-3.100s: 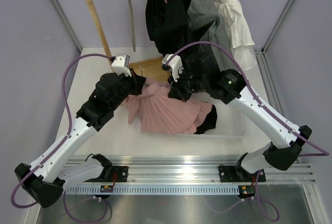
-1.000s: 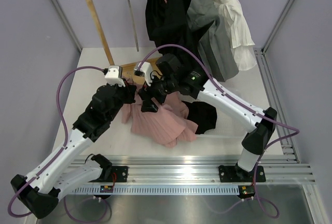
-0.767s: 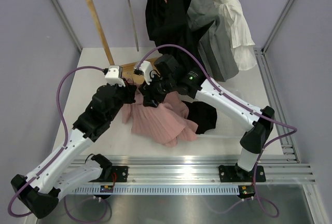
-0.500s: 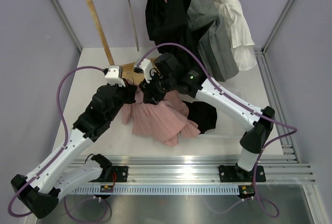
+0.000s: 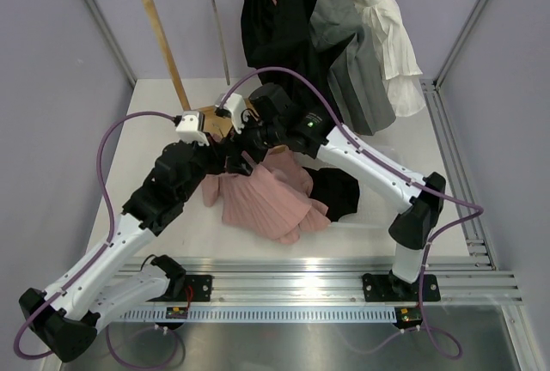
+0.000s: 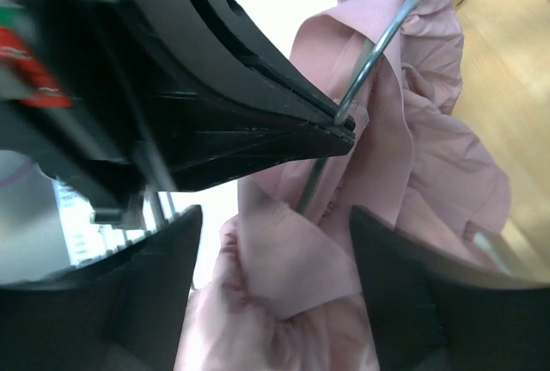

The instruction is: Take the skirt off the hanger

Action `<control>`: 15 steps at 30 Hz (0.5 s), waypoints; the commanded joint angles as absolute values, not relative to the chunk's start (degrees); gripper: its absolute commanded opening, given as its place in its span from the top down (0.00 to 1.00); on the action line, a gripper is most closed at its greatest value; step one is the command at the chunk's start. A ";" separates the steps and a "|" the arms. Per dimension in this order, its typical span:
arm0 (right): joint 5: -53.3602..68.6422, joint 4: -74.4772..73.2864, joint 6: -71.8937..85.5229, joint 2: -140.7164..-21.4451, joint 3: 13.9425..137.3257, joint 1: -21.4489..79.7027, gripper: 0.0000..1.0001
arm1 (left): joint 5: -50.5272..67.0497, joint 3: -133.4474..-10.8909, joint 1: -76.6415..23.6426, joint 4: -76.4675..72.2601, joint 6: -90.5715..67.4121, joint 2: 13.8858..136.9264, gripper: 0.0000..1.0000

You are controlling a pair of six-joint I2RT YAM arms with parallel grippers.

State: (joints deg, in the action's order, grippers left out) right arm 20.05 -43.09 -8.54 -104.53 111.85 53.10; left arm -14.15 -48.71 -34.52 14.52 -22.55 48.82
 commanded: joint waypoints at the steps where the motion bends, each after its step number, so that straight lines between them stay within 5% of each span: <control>1: 19.95 -43.42 -9.67 -105.90 114.08 53.09 0.01 | -13.54 -49.04 -34.63 10.11 -23.56 47.11 1.00; 7: 18.72 -43.33 -9.84 -107.05 113.99 53.09 0.02 | -13.71 -49.04 -34.63 10.55 -23.47 46.50 1.00; 10: 18.37 -42.80 -10.37 -106.70 114.08 53.09 0.09 | -13.89 -48.87 -34.63 10.63 -23.38 46.32 1.00; 14: 18.46 -42.45 -10.55 -105.65 114.69 53.09 0.44 | -13.80 -48.25 -34.63 10.20 -23.38 46.49 1.00; 15: 18.37 -42.36 -10.55 -105.56 114.70 53.17 0.62 | -13.80 -48.25 -34.63 10.20 -23.38 46.58 1.00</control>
